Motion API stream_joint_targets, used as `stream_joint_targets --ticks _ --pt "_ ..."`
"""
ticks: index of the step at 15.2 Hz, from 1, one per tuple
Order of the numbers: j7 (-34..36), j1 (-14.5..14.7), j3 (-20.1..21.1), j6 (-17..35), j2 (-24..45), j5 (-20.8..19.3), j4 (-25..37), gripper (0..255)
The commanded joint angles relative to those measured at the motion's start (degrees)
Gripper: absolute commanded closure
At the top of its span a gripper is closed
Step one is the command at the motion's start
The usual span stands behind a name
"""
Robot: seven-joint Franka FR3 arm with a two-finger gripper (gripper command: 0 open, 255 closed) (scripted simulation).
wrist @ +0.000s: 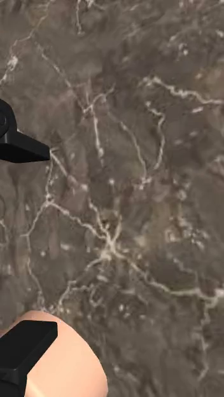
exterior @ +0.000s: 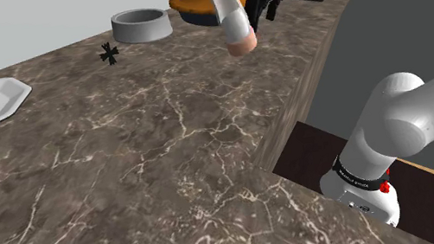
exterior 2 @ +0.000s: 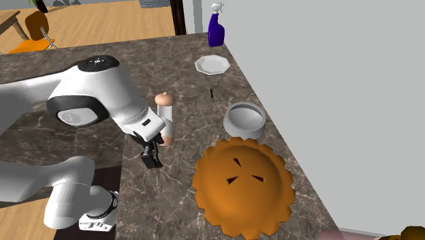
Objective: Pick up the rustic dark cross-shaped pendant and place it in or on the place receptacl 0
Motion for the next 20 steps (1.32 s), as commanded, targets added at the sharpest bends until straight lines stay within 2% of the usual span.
stream_joint_targets --ticks 1,3,7,8,14,20 --pt "2.2 1.8 1.8 3.8 1.9 3.5 -2.1 0" --pt "5.4 5.2 1.7 7.8 3.3 2.8 -2.2 0" --pt "13.4 15.3 -1.6 15.6 7.0 -1.7 -1.7 0" --pt "15.0 17.0 -2.0 17.5 8.0 -2.6 -1.4 0" --pt "21.0 17.6 2.7 28.3 14.8 -4.7 1.6 0" --pt "28.4 16.6 8.2 37.1 22.4 -9.8 7.1 0"
